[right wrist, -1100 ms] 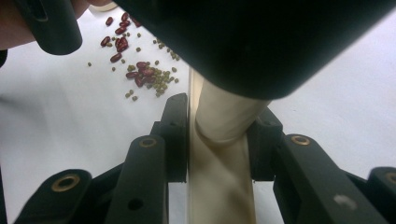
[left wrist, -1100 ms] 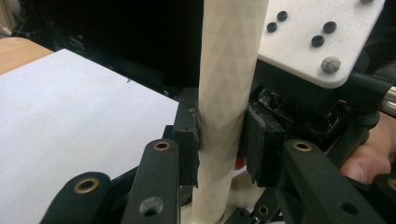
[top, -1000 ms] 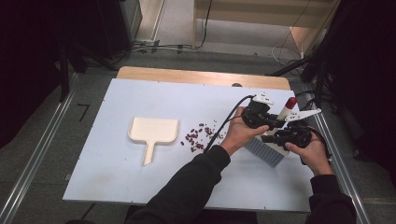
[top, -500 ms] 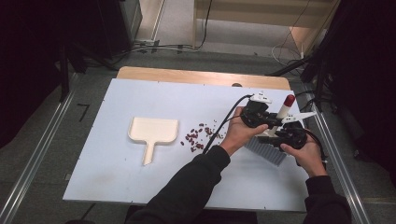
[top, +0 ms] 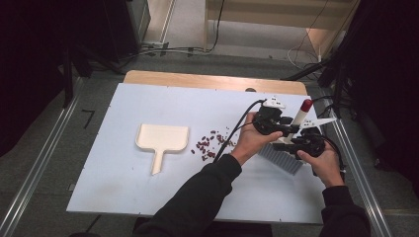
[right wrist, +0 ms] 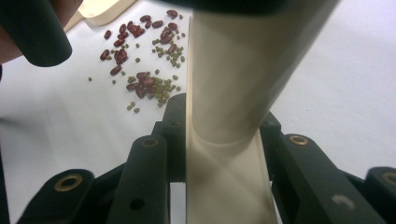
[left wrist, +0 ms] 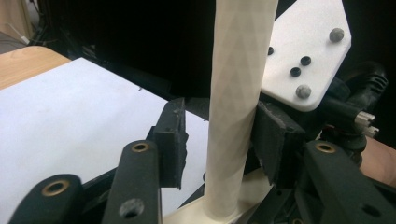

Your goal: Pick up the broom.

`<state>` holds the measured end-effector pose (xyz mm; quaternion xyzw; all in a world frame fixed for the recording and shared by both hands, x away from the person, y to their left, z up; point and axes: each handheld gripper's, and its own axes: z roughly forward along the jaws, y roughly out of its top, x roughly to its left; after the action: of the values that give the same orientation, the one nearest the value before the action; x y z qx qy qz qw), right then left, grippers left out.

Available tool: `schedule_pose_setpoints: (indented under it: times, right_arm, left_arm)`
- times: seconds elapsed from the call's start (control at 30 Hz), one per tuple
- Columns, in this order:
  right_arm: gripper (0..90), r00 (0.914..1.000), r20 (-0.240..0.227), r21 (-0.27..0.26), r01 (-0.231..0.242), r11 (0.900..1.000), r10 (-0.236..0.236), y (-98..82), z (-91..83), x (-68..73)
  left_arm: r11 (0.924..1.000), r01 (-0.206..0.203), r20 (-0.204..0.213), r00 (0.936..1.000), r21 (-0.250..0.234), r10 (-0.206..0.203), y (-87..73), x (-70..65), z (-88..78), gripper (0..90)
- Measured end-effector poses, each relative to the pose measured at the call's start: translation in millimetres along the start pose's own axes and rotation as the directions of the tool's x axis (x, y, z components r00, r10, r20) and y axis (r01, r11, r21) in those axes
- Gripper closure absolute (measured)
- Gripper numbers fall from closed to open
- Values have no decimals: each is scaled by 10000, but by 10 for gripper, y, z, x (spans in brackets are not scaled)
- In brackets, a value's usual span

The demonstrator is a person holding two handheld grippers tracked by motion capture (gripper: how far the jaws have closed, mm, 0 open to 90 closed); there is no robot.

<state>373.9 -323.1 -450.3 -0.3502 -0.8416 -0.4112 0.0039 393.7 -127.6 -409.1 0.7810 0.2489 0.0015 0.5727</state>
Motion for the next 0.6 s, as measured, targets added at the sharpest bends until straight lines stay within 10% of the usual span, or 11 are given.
schedule_pose_setpoints:
  times: [0.3, 0.6]
  right_arm:
    - [645, 9993, 298, -475, -206, 9987, 221, 1, -54, -6]
    - [645, 9948, 853, -878, -480, 9950, 556, 29, -19, 8]
  left_arm:
    - [9978, 496, -610, 9968, -438, -522, -69, 72, -235, 475]
    - [9921, 1035, -1819, 9766, -712, -1149, -253, 252, -668, 450]
